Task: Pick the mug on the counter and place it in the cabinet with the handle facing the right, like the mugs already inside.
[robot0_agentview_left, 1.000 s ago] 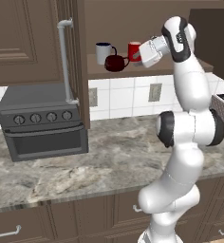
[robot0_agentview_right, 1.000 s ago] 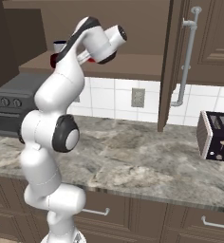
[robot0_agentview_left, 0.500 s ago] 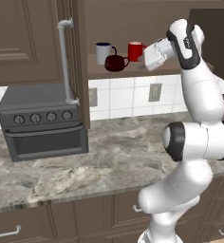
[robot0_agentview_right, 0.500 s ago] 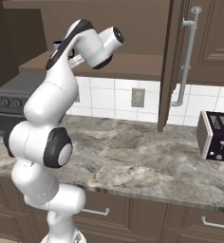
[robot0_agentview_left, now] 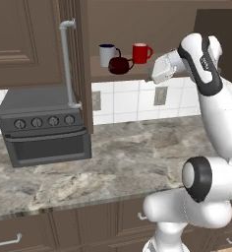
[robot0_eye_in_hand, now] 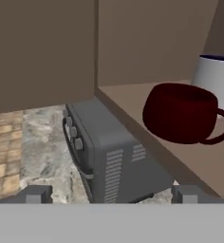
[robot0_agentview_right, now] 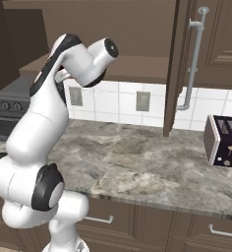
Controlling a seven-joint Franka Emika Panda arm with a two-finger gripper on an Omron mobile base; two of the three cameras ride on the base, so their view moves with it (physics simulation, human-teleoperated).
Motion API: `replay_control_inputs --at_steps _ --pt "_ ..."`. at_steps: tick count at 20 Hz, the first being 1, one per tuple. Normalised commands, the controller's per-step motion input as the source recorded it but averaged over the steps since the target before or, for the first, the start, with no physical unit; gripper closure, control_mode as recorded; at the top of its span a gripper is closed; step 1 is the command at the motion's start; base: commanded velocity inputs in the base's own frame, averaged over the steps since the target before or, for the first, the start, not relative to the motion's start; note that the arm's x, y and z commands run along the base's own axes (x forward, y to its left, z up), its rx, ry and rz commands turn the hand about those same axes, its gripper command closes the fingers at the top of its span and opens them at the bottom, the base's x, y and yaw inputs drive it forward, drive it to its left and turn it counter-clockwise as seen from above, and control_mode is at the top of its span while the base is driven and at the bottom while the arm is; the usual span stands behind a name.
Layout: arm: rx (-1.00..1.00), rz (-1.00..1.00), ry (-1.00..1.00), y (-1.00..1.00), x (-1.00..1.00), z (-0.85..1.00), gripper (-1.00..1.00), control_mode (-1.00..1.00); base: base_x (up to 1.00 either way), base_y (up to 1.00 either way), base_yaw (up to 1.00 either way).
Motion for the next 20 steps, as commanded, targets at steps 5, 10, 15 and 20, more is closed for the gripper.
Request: replay_control_inputs --at_steps 5,10,15,20 --pt "0.03 -0.08 0.01 0.01 -0.68 -0.04 -1.0 -1.0 0.0 0.0 0.0" --pt "0.01 -0.04 -0.02 0.0 -0.42 -0.34 -1.0 -1.0 0.0 0.0 0.0" --pt "-0.03 0.0 -0.01 0.0 -0.19 -0.64 -1.0 -1.0 0.0 0.0 0.0" --pt "-0.02 0.0 0.0 -0.05 -0.16 -0.68 -1.0 -1.0 0.0 0.0 0.0"
